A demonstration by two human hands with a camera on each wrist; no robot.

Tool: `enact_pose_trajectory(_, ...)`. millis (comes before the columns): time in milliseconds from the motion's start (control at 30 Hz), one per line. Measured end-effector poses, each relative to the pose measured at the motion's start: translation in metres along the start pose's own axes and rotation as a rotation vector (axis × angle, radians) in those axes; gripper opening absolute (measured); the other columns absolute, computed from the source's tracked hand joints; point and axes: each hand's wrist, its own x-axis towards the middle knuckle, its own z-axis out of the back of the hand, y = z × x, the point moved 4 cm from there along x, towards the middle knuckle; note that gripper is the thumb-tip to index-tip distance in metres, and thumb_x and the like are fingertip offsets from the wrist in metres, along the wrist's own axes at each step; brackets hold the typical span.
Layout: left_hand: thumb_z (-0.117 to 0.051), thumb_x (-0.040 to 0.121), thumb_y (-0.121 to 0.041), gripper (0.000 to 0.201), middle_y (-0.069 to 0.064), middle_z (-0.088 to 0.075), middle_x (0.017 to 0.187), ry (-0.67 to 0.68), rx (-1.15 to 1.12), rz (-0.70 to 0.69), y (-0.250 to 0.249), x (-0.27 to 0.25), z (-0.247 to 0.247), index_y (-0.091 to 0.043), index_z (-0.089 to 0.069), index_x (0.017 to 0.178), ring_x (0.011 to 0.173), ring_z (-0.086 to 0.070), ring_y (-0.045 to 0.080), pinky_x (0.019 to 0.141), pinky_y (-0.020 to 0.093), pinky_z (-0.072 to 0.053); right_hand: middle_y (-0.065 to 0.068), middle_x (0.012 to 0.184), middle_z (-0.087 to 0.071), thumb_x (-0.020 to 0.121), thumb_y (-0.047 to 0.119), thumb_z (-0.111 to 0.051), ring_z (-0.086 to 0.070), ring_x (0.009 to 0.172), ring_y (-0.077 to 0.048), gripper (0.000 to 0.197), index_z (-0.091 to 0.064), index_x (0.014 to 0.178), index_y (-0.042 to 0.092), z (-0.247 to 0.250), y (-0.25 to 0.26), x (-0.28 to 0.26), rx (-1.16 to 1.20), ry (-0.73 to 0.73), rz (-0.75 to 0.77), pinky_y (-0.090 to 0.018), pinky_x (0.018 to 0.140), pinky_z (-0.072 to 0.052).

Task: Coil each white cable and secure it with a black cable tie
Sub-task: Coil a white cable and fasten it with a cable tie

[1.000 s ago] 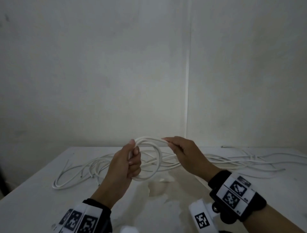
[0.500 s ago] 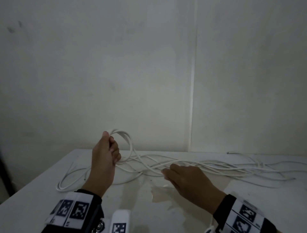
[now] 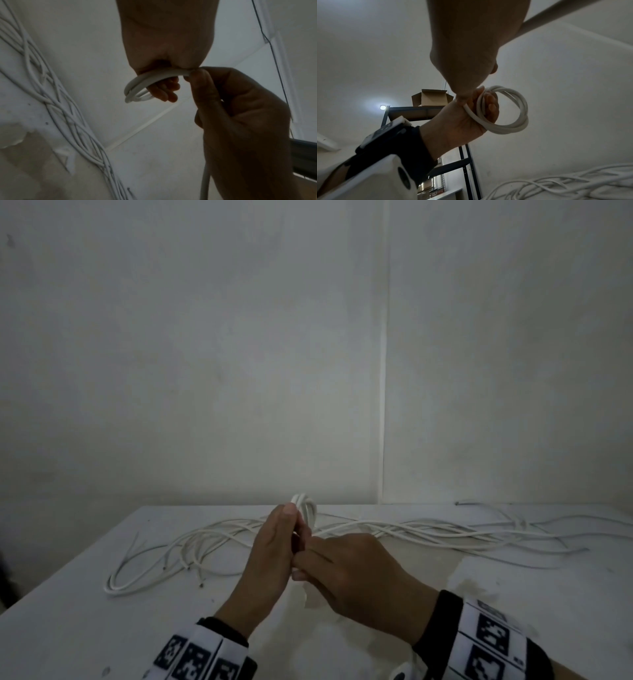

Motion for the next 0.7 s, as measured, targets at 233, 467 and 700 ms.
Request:
enact_pose_trajectory(233,-0.028,0.099,-0.026,0.042,0.003,-0.05,0.054,0.133,0.059,0.044,0.001,-0.012,-0.009,-0.002,-0.047,0.071,0.048,-0.048,0.008,0.048,0.014,-0.04,0.002,0.066,-0.06,0.082,0.016,-0.06,-0.054,0.05,-0.016,0.011,-0.063,0.072,0.014,0.007,-0.016,-0.002,0.158,-0.036,-0.111,-0.025,0.041,-0.04)
enact_pose_trajectory(467,-0.026,0.1,-0.026,0.042,-0.006,-0.035,0.046,0.253,-0.007,0.204,0.001,-0.013,-0.022,-0.015,-0.04,0.062,0.038,-0.026,0.005,0.039,0.016,-0.024,0.007,0.068,-0.062,0.082,0.031,-0.058,-0.049,0.06,-0.008,0.014,-0.059,0.077,0.018,0.009,-0.04,-0.01,0.414,-0.012,-0.424,-0.013,0.053,-0.032)
enact_pose_trajectory(700,-0.031,0.096,-0.037,0.042,-0.007,-0.03,0.042,0.292,-0.014,0.27,-0.003,-0.017,-0.027,-0.011,-0.042,0.064,0.037,-0.019,0.007,0.04,0.017,-0.016,0.005,0.064,-0.055,0.087,0.045,-0.044,-0.047,0.058,-0.014,0.032,-0.056,0.078,0.018,0.005,-0.061,-0.022,0.513,0.139,-0.545,-0.028,0.055,-0.038)
